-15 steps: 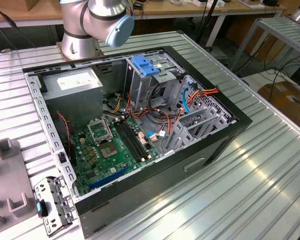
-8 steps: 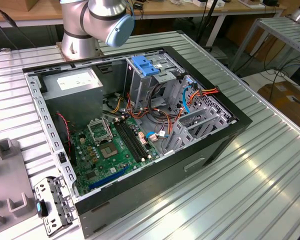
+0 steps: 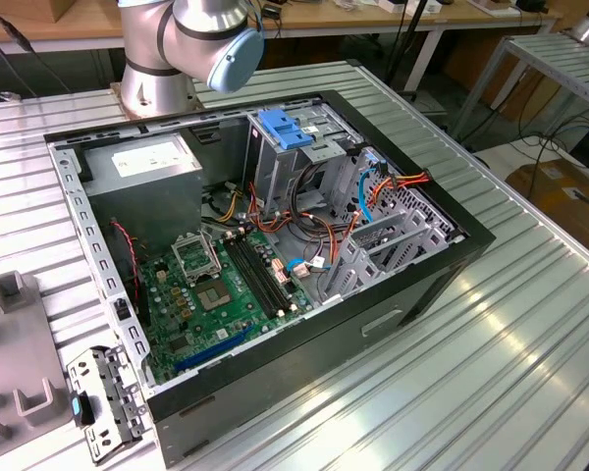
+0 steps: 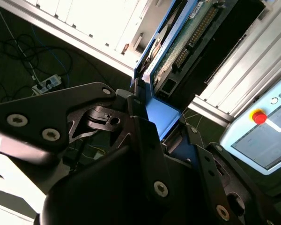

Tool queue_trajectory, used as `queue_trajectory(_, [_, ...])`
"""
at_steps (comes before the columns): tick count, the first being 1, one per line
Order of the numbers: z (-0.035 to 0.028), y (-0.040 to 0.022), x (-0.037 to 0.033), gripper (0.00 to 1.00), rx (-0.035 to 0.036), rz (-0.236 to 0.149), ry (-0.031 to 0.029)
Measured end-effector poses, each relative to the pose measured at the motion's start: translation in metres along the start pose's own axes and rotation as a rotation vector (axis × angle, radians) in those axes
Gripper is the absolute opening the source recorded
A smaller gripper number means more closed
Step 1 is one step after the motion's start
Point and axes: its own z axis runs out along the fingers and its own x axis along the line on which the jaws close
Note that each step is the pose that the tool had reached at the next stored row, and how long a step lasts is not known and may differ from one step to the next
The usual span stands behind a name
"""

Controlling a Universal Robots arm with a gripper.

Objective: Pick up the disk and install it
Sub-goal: 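Pick up the disk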

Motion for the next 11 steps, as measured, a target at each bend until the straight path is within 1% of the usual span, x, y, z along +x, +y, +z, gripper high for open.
queue_trajectory(7, [-0.0084, 0.0, -0.0002, 0.37, 0.0, 0.0, 0.0015])
queue_trajectory(11, [-0.0147, -0.0001, -0.0006, 0.37, 0.0001, 0.0, 0.0024])
